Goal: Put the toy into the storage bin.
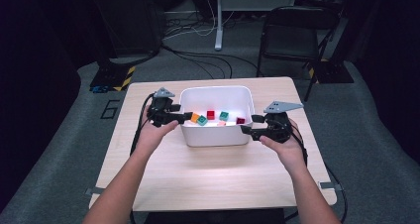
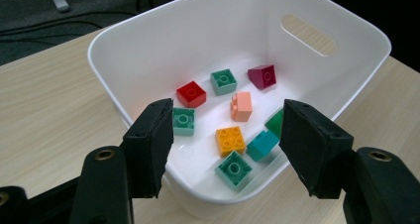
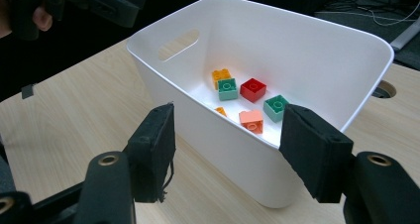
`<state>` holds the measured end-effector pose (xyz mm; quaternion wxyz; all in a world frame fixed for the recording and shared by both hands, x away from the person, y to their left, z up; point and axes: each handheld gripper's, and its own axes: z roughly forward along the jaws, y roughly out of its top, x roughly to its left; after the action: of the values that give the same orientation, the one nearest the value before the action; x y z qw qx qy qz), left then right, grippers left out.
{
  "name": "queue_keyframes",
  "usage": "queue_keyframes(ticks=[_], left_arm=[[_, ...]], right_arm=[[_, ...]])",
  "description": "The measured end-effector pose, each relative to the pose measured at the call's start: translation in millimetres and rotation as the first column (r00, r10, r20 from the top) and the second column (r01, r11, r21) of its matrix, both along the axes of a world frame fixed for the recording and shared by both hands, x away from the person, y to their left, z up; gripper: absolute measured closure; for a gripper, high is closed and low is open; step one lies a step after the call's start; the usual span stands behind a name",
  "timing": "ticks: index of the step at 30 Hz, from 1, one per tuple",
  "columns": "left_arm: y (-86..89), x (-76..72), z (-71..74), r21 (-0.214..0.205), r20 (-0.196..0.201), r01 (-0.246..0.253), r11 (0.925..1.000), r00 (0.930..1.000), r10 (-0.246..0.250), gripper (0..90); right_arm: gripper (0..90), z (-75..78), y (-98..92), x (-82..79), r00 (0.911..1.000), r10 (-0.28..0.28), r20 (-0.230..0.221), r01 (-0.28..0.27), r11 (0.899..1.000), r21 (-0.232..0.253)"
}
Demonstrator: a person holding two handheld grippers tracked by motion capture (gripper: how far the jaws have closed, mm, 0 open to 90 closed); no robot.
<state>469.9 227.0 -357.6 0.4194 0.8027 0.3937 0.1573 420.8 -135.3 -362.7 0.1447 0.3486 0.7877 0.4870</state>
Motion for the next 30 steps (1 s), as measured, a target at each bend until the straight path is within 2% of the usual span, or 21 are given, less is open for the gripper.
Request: queue_keyframes(ticks=[6, 7, 15, 16, 18, 20, 22, 23, 24, 30], left_arm=[[12.6, -10.4, -9.3, 0.003, -0.007, -0.009, 1.0, 0.9999, 0.009, 36.1], [19.0, -15.4, -14.6, 0.011, -0.004, -0.019, 0.9998, 0.9998, 0.019, 35.7], [39.9, -29.2, -34.3, -0.012, -0.001, -0.058, 0.9982, 0.9983, 0.058, 35.0], [46.9, -31.3, -44.1, -0.023, -0.014, -0.071, 0.9972, 0.9974, 0.071, 35.0], [49.1, -31.8, -47.5, -0.024, -0.019, -0.076, 0.9969, 0.997, 0.075, 35.0], [56.6, -33.8, -63.9, -0.029, -0.039, -0.089, 0.9956, 0.9954, 0.087, 35.0], [60.2, -35.5, -73.4, -0.029, -0.047, -0.095, 0.9951, 0.9945, 0.093, 35.0], [60.2, -35.5, -73.4, -0.029, -0.047, -0.095, 0.9951, 0.9945, 0.093, 34.9], [63.6, -36.6, -82.0, -0.024, -0.054, -0.103, 0.9944, 0.9934, 0.101, 34.9], [71.1, -38.6, -99.0, -0.023, -0.057, -0.124, 0.992, 0.9908, 0.123, 34.0]], right_arm=[[37.8, 0.0, -4.3, 0.3, 0.9999, -0.012, 0.0, 0.012, 1.0, 0.004], [37.8, -0.1, -5.7, 0.9, 0.9998, -0.02, 0.003, 0.02, 1.0, 0.0], [37.8, -1.7, -8.9, 2.6, 0.9995, -0.032, 0.005, 0.032, 0.999, -0.002], [37.8, -2.2, -9.4, 3.0, 0.9994, -0.033, 0.009, 0.033, 0.999, -0.007], [37.8, -2.5, -9.7, 3.2, 0.9993, -0.036, 0.009, 0.036, 0.999, -0.007], [37.7, -3.6, -11.0, 4.2, 0.9992, -0.039, 0.01, 0.039, 0.999, -0.007], [37.6, -4.9, -11.9, 5.1, 0.9991, -0.042, 0.009, 0.042, 0.999, -0.007], [37.6, -4.9, -11.9, 5.1, 0.9991, -0.042, 0.009, 0.042, 0.999, -0.007], [37.6, -6.4, -12.7, 6.0, 0.999, -0.045, 0.004, 0.045, 0.999, -0.007], [37.5, -10.2, -13.4, 8.5, 0.9985, -0.056, 0.001, 0.056, 0.998, -0.021]])
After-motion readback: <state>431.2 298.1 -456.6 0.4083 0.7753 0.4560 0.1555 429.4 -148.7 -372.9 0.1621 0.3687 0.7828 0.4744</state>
